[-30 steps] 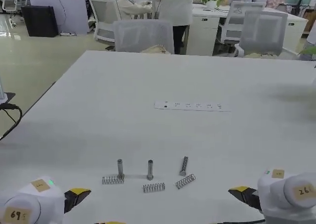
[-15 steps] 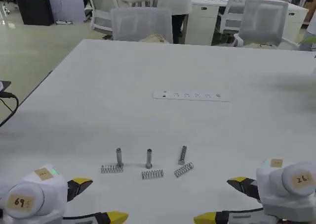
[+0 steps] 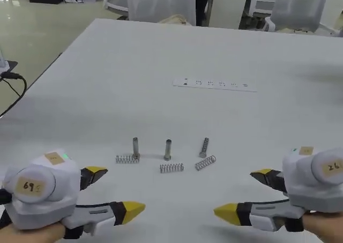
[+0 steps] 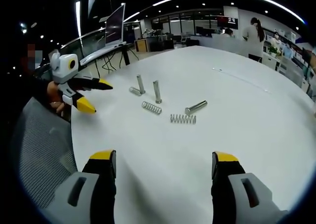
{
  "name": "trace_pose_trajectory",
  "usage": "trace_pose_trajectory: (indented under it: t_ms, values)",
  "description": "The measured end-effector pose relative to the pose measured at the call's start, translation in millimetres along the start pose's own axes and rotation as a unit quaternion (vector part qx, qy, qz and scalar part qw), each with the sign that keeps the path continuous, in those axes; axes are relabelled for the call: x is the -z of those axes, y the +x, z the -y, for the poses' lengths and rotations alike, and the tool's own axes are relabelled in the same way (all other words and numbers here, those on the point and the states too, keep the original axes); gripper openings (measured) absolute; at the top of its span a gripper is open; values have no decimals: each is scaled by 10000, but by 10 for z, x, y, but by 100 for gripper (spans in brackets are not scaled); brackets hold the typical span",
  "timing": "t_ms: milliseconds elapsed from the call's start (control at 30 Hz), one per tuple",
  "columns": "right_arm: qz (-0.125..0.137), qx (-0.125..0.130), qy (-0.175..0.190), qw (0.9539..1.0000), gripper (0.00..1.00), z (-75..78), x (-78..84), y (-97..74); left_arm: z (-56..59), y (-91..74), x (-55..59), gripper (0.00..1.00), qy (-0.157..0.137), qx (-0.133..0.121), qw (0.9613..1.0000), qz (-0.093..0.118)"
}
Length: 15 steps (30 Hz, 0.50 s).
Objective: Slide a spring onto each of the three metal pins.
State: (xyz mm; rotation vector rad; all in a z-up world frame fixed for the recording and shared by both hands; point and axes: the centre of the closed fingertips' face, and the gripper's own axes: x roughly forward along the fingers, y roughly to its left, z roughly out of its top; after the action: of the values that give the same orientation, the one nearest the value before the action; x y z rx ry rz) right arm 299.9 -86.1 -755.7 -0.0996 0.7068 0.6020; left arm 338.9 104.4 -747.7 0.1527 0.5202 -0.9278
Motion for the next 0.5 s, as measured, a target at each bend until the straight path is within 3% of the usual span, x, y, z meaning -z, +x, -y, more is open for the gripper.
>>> trace_pose_trajectory:
  t_ms: [233,500]
  values:
    - [-215,92,-76,9997,74,124,-22,18,-13,14,-3,63,-8,0,10000,3]
    - [-207,236,-63,9995,69,269,-166,33,-43,4,-20,63,-40,-58,10000,48]
